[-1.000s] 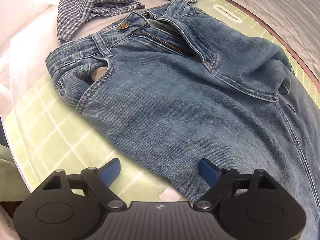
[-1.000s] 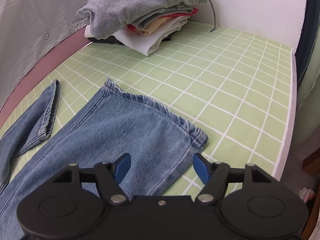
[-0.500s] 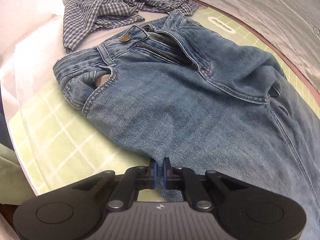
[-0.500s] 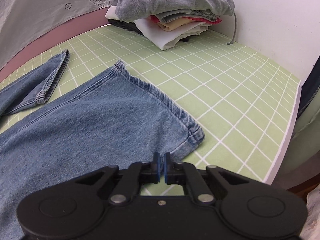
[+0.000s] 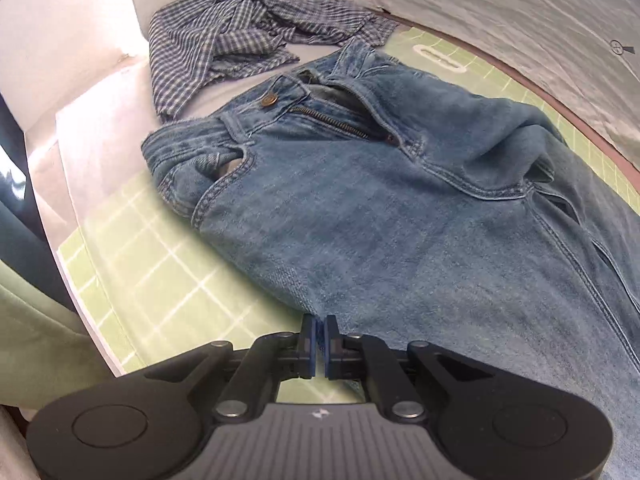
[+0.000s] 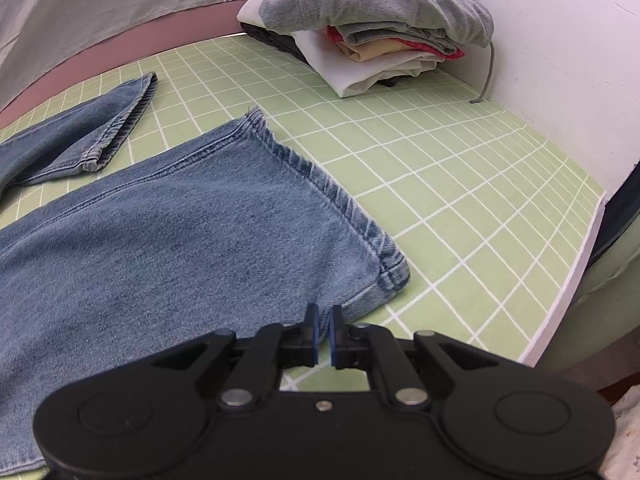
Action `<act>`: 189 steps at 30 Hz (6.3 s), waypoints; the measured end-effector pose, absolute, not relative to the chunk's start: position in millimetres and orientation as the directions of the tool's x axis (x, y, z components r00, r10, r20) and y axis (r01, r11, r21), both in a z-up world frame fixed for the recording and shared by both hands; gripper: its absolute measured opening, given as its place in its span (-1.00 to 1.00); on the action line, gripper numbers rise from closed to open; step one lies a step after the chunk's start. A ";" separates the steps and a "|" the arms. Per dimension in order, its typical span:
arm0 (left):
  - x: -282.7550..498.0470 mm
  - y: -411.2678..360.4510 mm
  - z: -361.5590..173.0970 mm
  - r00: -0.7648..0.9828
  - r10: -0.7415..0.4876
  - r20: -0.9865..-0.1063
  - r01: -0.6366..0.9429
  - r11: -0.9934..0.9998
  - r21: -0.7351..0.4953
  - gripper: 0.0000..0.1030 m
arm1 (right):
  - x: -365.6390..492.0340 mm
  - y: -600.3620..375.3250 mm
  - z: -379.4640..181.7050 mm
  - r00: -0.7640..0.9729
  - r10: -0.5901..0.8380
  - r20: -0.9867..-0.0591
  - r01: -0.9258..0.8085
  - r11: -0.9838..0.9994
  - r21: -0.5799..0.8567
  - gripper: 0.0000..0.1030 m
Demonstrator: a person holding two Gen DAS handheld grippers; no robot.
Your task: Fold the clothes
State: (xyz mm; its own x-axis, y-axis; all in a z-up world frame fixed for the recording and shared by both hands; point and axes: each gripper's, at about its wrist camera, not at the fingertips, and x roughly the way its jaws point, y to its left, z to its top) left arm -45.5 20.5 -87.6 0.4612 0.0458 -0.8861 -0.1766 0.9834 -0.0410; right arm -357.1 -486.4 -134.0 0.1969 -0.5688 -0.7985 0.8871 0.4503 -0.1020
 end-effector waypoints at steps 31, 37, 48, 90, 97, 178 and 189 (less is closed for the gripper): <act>29.4 -128.3 -115.0 0.378 -0.004 -0.926 0.162 0.985 0.062 0.53 | -233.5 -513.3 -121.2 0.383 -0.527 -0.759 0.826 0.564 0.025 0.27; 37.7 -122.8 -120.6 0.364 0.030 -0.931 0.122 0.989 0.080 1.00 | -193.6 -527.4 -123.2 0.504 -0.446 -0.740 0.748 0.653 0.116 0.03; 42.4 -116.1 -125.2 0.327 -0.004 -0.945 0.069 0.997 0.019 1.00 | -146.6 -530.9 -137.7 0.568 -0.357 -0.742 0.692 0.695 0.195 -0.01; 45.3 -135.5 -118.9 0.297 -0.026 -0.954 0.102 0.995 0.005 1.00 | -203.9 -605.1 -122.2 0.276 -0.627 -0.728 0.879 0.472 -0.073 -0.05; 59.7 -129.9 -118.8 0.264 -0.042 -0.964 0.128 0.992 -0.008 1.00 | -210.4 -559.3 -120.8 0.276 -0.616 -0.737 0.872 0.483 -0.078 0.51; 129.5 33.9 -80.3 0.523 -0.161 -0.837 0.127 0.986 -0.111 0.41 | -167.7 -343.9 -126.6 0.330 -0.460 -0.824 0.861 0.505 0.062 0.65; 7.0 -14.1 -101.4 0.390 -0.131 -0.911 0.193 0.979 -0.059 0.41 | -230.3 -366.6 -138.7 0.341 -0.437 -0.833 0.808 0.589 0.022 0.66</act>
